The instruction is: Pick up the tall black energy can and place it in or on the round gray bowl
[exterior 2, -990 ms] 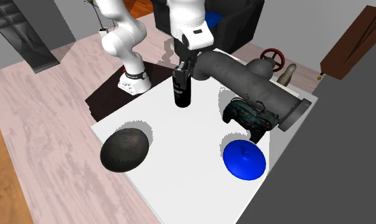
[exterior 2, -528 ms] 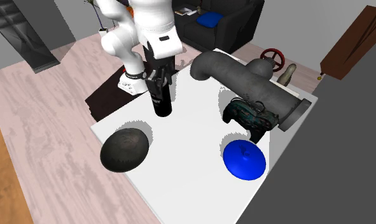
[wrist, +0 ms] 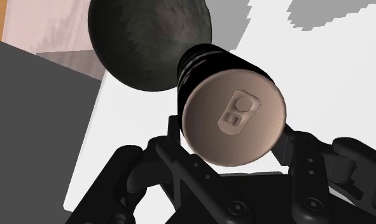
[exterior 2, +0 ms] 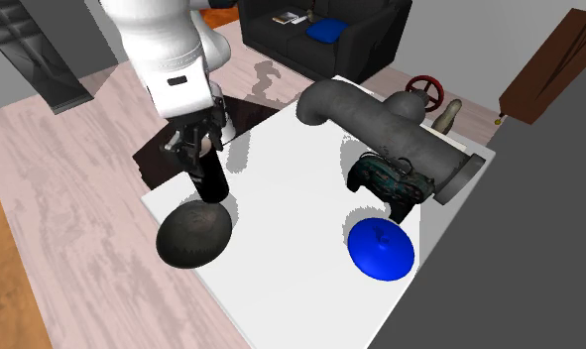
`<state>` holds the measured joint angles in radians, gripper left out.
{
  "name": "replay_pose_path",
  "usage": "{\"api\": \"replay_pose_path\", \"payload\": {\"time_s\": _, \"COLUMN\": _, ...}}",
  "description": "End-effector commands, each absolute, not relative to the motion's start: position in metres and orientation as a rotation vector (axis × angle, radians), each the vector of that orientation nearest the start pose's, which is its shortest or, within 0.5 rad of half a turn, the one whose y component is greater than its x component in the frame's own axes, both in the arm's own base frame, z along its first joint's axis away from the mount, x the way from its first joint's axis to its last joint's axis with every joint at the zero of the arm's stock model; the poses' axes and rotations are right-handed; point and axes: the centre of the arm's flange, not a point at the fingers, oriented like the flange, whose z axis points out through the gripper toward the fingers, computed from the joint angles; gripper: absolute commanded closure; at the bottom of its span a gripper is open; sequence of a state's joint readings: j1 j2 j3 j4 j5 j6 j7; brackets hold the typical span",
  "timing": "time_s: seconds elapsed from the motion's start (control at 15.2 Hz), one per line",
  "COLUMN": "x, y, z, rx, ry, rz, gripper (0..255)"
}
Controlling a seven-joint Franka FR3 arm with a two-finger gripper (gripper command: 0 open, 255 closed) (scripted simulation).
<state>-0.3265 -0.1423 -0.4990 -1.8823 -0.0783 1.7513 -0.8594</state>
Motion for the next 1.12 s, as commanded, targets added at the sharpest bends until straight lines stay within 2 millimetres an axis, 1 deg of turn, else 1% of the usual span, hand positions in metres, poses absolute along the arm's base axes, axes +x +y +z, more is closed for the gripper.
{"api": "replay_pose_path", "payload": {"time_s": 0.0, "x": 0.326, "y": -0.421, "z": 0.561, "rx": -3.143, "ry": -0.085, "rz": 0.016, "gripper": 255}}
{"api": "replay_pose_path", "payload": {"time_s": 0.26, "x": 0.299, "y": -0.468, "z": 0.566, "rx": -3.143, "ry": -0.085, "rz": 0.016, "gripper": 255}}
{"api": "replay_pose_path", "payload": {"time_s": 1.06, "x": 0.299, "y": -0.468, "z": 0.503, "rx": -3.143, "ry": -0.085, "rz": 0.016, "gripper": 255}}
